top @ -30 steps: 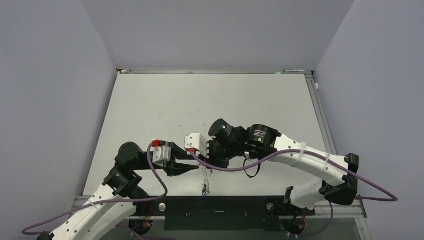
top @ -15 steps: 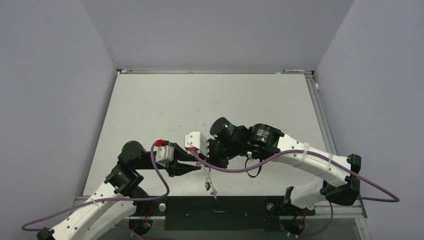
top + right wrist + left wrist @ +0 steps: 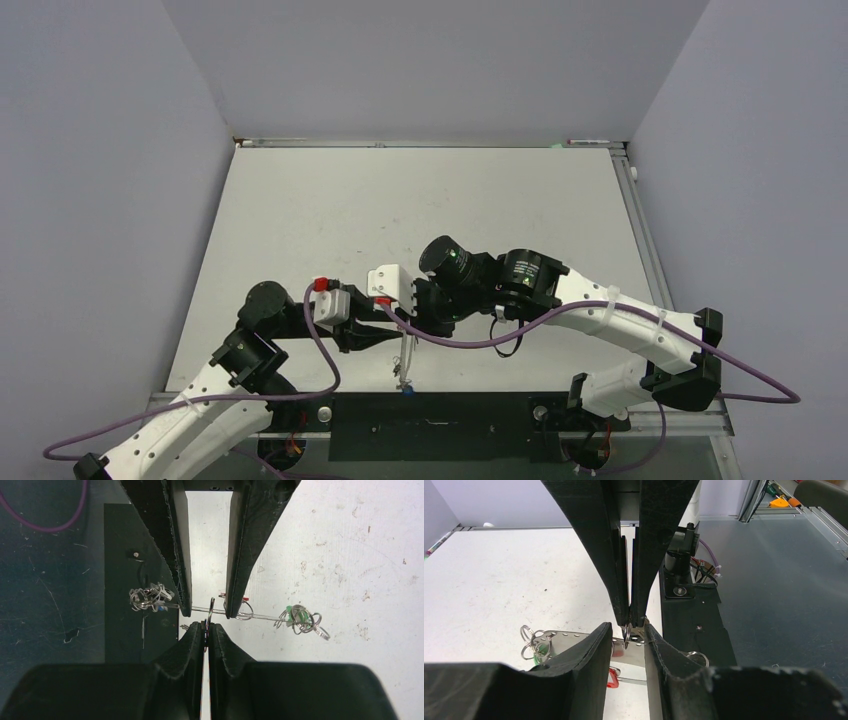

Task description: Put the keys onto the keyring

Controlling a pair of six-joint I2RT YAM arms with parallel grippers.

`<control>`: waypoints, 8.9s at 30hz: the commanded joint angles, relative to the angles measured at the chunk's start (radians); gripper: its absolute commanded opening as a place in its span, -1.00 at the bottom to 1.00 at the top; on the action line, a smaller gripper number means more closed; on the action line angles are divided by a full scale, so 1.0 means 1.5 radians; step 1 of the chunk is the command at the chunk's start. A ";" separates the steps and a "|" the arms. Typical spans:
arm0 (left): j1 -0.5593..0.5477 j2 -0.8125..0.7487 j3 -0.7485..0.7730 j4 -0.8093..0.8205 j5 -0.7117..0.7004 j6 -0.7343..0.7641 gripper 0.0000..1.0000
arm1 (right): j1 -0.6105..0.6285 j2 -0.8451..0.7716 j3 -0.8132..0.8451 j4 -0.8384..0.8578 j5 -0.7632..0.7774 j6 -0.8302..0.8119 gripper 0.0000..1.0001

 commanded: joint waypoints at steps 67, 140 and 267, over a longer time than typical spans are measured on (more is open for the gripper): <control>0.048 -0.125 0.006 0.118 -0.066 -0.068 -1.00 | 0.005 -0.261 -0.325 0.584 0.006 0.066 -0.13; 0.104 -0.153 -0.054 0.333 -0.067 -0.236 -1.00 | -0.081 -0.165 -0.386 0.864 -0.198 0.189 -0.61; 0.045 -0.066 0.026 0.151 0.028 -0.109 -1.00 | -0.032 -0.302 -0.338 0.598 -0.084 0.064 -0.08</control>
